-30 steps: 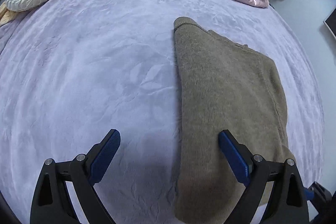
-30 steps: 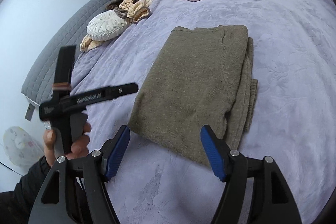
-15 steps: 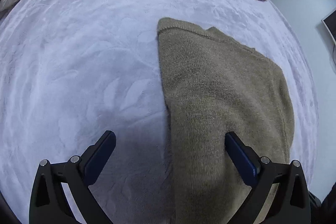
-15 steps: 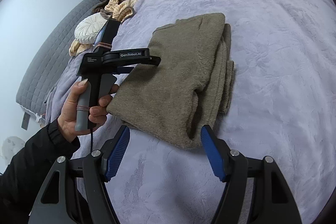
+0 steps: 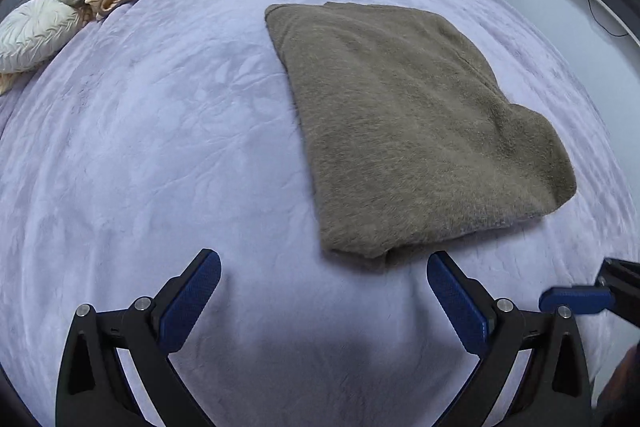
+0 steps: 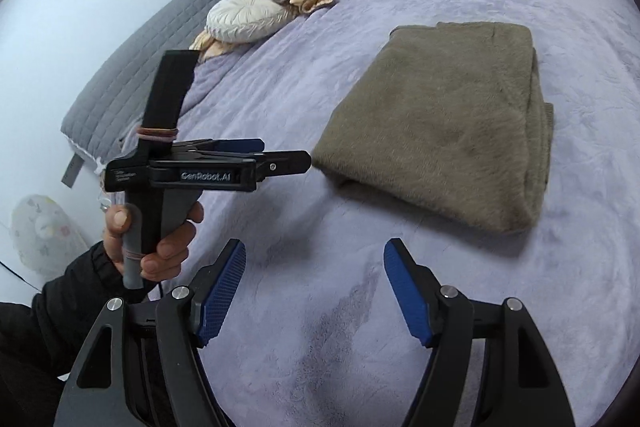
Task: Fold small clothes
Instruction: 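Withdraw both tools and move them to the folded sweater's side, then close both tools on the side edge of the folded sweater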
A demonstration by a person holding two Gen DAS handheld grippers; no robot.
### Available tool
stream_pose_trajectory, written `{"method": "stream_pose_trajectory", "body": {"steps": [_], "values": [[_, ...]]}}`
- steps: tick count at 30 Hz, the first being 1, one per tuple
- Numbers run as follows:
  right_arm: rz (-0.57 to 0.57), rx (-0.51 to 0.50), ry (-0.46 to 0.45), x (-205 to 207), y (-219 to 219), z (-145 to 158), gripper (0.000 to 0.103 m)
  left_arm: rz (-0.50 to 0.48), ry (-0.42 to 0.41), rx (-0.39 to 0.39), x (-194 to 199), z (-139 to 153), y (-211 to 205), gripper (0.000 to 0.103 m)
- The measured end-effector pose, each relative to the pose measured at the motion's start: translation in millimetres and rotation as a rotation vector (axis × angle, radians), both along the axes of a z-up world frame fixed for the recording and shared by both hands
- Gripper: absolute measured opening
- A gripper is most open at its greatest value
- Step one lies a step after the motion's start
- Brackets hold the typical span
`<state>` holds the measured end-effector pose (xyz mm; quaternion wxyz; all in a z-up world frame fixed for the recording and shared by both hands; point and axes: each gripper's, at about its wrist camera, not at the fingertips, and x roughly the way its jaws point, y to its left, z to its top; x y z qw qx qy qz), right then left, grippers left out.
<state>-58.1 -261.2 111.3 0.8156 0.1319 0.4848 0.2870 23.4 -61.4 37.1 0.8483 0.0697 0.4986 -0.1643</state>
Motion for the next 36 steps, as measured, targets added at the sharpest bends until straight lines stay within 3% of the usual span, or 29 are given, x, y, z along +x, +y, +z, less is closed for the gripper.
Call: {"method": "stream_pose_trajectory", "body": {"steps": [2, 4, 6, 8, 11, 17, 22, 26, 29, 34, 35, 36], "values": [[-0.001, -0.025, 0.022, -1.6, 7.7, -8.2, 0.075, 0.031, -0.023, 0.046, 5.4, -6.5, -9.2, 0.103], [-0.006, -0.039, 0.023, -5.0, 11.7, -9.8, 0.075, 0.129, -0.071, 0.068, 12.7, -4.0, 4.2, 0.103], [-0.014, -0.050, 0.011, -10.1, 12.0, -6.4, 0.075, 0.187, -0.015, -0.042, 14.4, -2.2, 34.1, 0.103], [-0.024, -0.052, 0.001, -16.2, 7.4, -2.4, 0.075, 0.197, 0.019, -0.076, 7.6, -2.7, 53.2, 0.103], [-0.053, -0.061, 0.001, -24.9, -9.5, 0.1, 0.075, 0.156, 0.037, -0.089, -3.1, 4.5, 71.1, 0.103], [-0.194, -0.044, 0.056, -6.2, -72.9, -3.4, 0.078, 0.073, 0.174, -0.321, 42.7, 31.2, 64.9, 0.103], [-0.318, 0.080, 0.110, 42.2, -124.8, -8.0, 0.080, 0.003, 0.294, -0.342, 98.3, 15.9, 18.9, 0.103], [-0.362, 0.133, 0.188, 93.2, -139.4, -32.0, 0.080, -0.032, 0.341, -0.315, 118.0, -1.4, -10.6, 0.103], [-0.352, 0.141, 0.259, 125.7, -134.0, -55.7, 0.080, -0.053, 0.361, -0.269, 127.7, -19.5, -28.1, 0.103], [-0.338, 0.213, 0.291, 151.5, -128.6, -81.8, 0.080, -0.051, 0.346, -0.301, 138.6, -28.9, -34.7, 0.103], [-0.326, 0.233, 0.285, 155.7, -126.4, -83.5, 0.080, -0.056, 0.334, -0.292, 138.1, -28.7, -37.0, 0.098], [-0.313, 0.245, 0.282, 159.3, -123.2, -85.7, 0.080, -0.066, 0.320, -0.285, 136.5, -26.9, -39.3, 0.086]]}}
